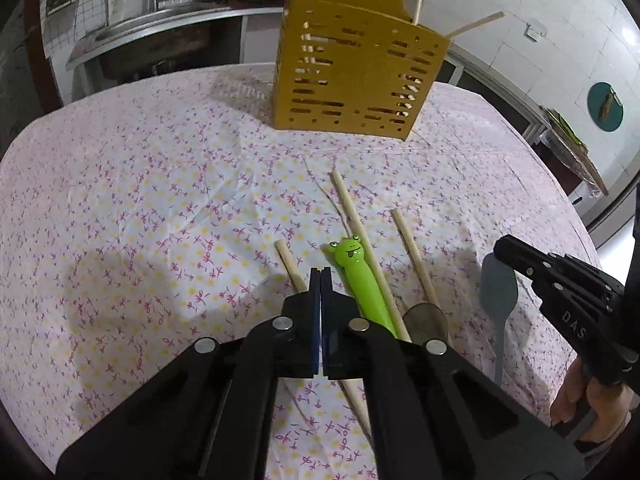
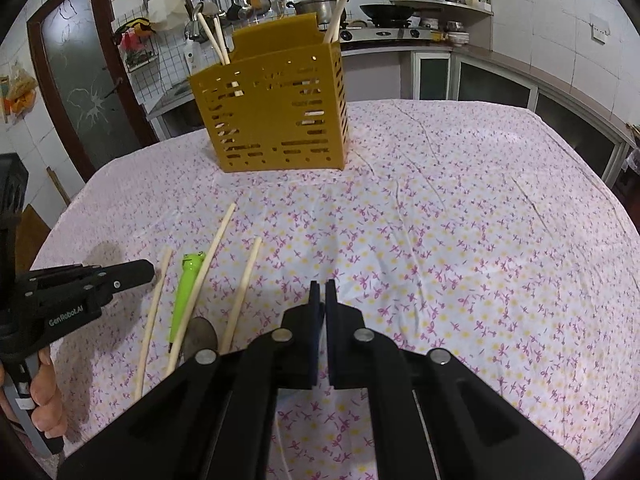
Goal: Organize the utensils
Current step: 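Grasp the light-blue spoon with the right tool while the left tool holds its chopstick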
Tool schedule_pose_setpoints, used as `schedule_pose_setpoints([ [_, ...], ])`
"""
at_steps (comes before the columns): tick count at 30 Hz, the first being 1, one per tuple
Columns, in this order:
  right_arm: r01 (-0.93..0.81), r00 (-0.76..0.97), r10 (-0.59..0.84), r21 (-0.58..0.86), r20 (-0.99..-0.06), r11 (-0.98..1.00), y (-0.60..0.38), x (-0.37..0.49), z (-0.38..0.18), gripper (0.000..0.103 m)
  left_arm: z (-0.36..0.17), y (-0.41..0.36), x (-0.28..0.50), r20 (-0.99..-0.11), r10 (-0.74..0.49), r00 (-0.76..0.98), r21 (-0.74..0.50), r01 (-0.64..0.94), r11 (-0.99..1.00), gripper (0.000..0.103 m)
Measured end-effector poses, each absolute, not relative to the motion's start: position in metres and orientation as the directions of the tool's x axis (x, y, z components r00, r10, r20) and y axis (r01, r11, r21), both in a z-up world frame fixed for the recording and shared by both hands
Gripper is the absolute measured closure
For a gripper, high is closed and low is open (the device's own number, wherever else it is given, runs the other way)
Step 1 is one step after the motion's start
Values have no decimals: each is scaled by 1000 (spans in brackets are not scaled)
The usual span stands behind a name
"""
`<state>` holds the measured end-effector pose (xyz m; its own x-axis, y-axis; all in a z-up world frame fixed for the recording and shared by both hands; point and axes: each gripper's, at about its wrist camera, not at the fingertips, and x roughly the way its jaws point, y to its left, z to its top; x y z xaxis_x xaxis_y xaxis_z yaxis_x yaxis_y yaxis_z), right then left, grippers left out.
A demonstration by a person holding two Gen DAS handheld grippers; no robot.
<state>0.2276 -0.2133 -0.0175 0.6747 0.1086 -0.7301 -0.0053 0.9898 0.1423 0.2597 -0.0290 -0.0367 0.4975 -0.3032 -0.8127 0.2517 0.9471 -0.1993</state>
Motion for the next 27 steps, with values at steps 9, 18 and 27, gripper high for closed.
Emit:
schedule_pose_setpoints([
  [9, -23, 651, 142, 167, -745, 986, -212, 232, -25, 100, -48, -33, 268, -848, -256, 464, -176, 209, 962, 103],
  [18, -18, 637, 154, 185, -755, 983, -213, 235, -30, 100, -54, -26, 275, -862, -271, 428, -219, 167, 961, 87],
  [27, -14, 629, 172, 210, -758, 978, -215, 237, -34, 100, -56, -40, 279, -864, -228, 449, -155, 194, 969, 93],
])
